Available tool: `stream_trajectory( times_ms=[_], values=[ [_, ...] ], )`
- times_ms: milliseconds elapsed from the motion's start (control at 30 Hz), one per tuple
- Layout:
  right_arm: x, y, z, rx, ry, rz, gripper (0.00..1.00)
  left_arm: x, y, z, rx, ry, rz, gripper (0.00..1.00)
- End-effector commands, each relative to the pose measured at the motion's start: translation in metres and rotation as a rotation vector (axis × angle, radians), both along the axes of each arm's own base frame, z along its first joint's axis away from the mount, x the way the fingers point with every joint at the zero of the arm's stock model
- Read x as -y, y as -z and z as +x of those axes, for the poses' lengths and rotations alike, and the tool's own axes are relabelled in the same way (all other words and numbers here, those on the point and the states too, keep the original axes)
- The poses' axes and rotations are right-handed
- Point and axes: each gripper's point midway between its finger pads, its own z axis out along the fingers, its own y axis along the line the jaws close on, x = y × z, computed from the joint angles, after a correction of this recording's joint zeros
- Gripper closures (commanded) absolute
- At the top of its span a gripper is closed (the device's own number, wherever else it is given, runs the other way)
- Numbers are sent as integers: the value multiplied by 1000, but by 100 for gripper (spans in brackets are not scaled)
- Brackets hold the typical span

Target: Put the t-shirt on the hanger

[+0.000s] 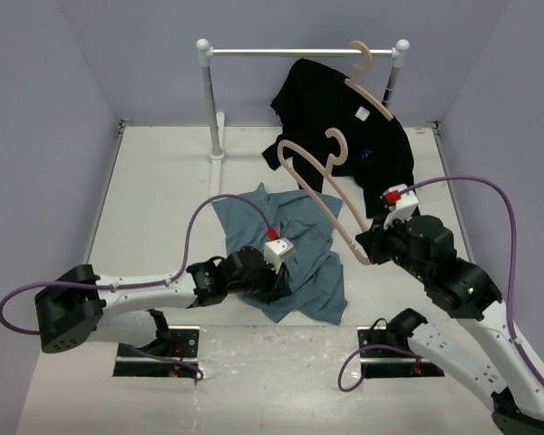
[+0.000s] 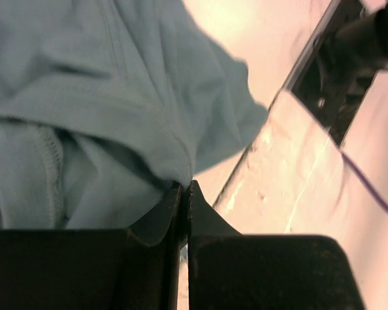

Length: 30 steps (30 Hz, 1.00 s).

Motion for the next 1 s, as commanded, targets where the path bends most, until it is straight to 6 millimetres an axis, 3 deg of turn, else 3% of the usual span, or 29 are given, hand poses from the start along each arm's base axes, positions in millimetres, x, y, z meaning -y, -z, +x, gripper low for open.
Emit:
stream_trajectory(
  times_ms=[0, 67, 133, 200, 267, 333, 433, 533, 733, 833, 967],
  values=[
    [1, -22, 5, 74, 13, 31, 100, -11, 24, -18, -36, -37, 56, 92],
    [0, -22, 6, 73, 15, 33, 100, -23, 28, -16, -15, -108, 104, 59],
    [-1, -24, 6, 75, 10, 39, 100, -32, 12, -1, 35, -203, 98, 49],
    [-3, -24, 7, 72, 8, 45, 100, -53, 2, 11, 55, -325, 139, 34],
    [-4, -24, 7, 68, 6, 45, 100, -66, -20, 24, 90, -429, 120, 31],
    [-5, -23, 8, 67, 2, 42, 100, -88, -44, 43, 142, -592, 111, 30],
    [-6, -24, 9, 69, -4, 45, 100, -119, -50, 51, 136, -763, 145, 39],
    [-8, -25, 9, 71, -9, 49, 100, -134, -40, 55, 121, -830, 212, 47],
    [-11, -26, 9, 70, -22, 55, 100, -142, -3, 50, 48, -819, 328, 62],
    [-10, -24, 8, 70, -25, 50, 100, -136, 1, 45, 30, -769, 299, 60],
    [-11, -22, 9, 65, -27, 46, 100, -140, 6, 38, 13, -742, 306, 46]
  ],
)
